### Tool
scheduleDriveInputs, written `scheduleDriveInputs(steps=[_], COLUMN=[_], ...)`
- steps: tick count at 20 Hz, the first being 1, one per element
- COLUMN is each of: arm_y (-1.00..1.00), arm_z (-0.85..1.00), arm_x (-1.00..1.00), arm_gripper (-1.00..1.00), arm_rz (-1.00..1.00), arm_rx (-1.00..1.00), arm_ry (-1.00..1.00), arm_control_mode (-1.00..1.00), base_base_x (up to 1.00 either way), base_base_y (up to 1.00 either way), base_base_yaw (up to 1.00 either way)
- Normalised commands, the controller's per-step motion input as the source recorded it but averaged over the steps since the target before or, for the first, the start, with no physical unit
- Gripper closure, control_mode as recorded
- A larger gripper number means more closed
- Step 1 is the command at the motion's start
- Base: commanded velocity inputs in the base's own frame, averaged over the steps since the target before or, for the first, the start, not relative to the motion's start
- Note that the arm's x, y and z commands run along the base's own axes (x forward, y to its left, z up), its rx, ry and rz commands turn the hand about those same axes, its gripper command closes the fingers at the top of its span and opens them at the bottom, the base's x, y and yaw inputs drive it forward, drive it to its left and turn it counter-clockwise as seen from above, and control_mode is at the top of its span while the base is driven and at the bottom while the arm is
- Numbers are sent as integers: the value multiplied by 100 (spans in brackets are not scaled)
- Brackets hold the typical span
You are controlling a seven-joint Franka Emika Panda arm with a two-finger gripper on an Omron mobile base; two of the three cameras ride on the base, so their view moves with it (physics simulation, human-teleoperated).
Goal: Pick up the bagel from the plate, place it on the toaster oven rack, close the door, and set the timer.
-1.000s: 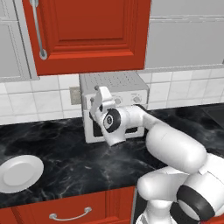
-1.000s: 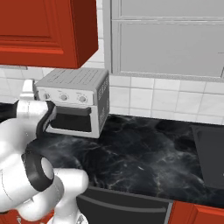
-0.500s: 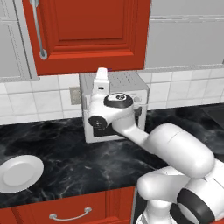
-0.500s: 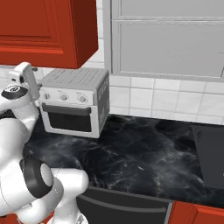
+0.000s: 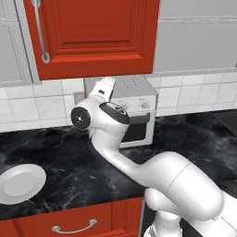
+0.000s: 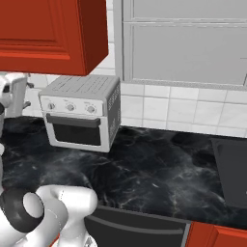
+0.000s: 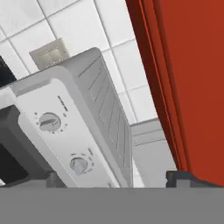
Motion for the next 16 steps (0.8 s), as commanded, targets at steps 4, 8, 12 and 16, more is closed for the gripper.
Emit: scheduleDriveInputs(steps=[4,8,12,16], arm_y=[-9,-10,-1,0], arm_z=[-47,-21,-10,-33], arm_x=[23,25,0,18], arm_gripper=[-100,-100,-100,-100], arm_rz=[-2,-7,-19,-23], arm_rx=[58,57,41,30], arm_ry=[0,5,8,18], arm_control_mode=[-100,-100,-100,-100], base_base_x=[0,0,0,0], base_base_y=[0,0,0,0], base_base_yaw=[0,0,0,0])
